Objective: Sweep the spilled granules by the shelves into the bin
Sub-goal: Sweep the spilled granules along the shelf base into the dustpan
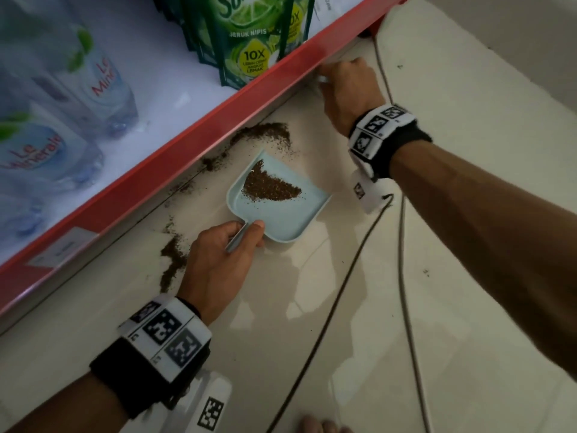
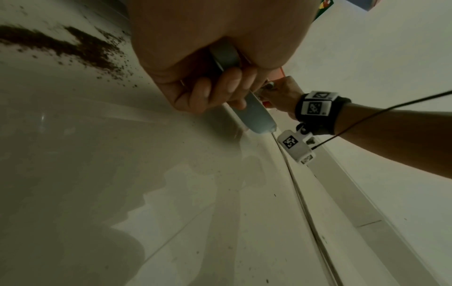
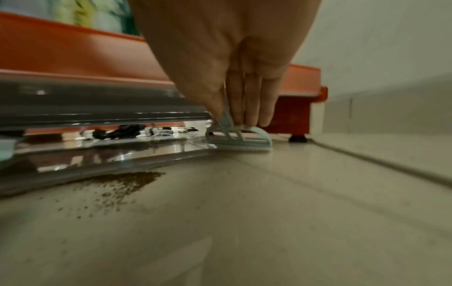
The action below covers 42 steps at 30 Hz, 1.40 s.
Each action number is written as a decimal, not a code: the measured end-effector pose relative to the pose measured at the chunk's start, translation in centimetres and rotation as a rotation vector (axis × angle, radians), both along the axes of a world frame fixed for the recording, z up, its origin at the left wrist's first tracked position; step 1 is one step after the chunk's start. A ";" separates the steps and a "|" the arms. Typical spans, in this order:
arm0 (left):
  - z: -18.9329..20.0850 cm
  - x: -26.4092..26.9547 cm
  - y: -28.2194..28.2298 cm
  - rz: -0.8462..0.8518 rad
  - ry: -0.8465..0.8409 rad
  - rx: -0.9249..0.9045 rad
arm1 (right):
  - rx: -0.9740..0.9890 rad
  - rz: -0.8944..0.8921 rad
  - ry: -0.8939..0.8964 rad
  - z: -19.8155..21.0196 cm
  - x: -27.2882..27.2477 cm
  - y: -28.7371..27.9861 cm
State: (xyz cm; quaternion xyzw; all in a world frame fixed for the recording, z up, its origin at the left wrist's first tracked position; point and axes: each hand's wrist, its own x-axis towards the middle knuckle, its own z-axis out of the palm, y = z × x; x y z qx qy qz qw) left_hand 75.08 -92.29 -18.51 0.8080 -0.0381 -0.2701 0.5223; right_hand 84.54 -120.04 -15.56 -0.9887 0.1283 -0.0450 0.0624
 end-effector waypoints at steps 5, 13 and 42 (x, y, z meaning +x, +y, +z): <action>0.1 -0.4 0.6 -0.006 -0.019 0.023 | 0.301 0.266 0.037 -0.7 -0.4 4.1; 0.5 -1.8 3.2 -0.035 -0.044 0.050 | 0.308 0.526 -0.170 1.8 -3.6 4.5; 2.0 -3.3 7.0 0.066 -0.072 0.044 | 0.182 0.074 0.096 2.6 -7.5 10.2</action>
